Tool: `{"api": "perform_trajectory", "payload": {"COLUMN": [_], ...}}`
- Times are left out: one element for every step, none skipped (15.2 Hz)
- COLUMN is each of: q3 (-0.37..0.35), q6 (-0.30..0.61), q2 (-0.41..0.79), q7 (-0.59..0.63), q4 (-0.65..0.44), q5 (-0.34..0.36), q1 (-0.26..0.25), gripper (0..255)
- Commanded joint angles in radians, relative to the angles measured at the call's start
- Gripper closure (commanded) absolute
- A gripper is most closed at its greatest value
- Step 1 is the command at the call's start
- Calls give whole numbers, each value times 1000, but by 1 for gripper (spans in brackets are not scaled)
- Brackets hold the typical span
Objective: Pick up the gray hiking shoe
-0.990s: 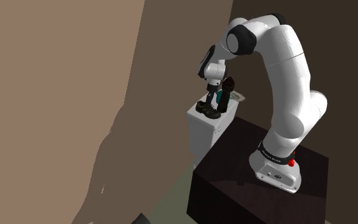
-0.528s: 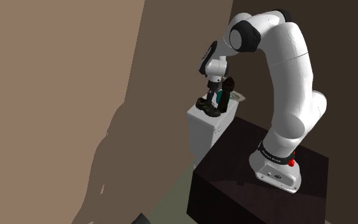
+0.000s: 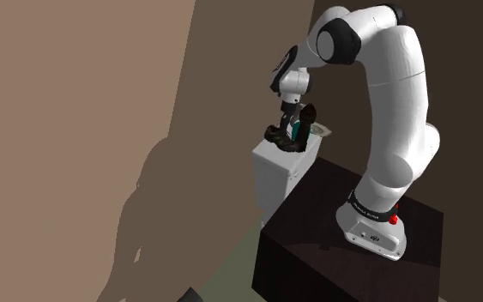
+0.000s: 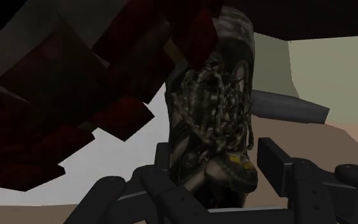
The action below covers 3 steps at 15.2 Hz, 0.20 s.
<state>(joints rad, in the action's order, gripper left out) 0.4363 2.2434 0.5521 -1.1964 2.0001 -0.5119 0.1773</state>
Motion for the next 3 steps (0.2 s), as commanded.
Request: {"api": "perform_trajectory", "payload": {"q3": [10, 10, 10], "q6": [-16, -17, -17], "q2": [-24, -26, -26], "q7": [11, 12, 12], "q4": [5, 6, 5], "q5": [14, 15, 15], "q1": [-8, -8, -8], "gripper": [255, 255, 255]}}
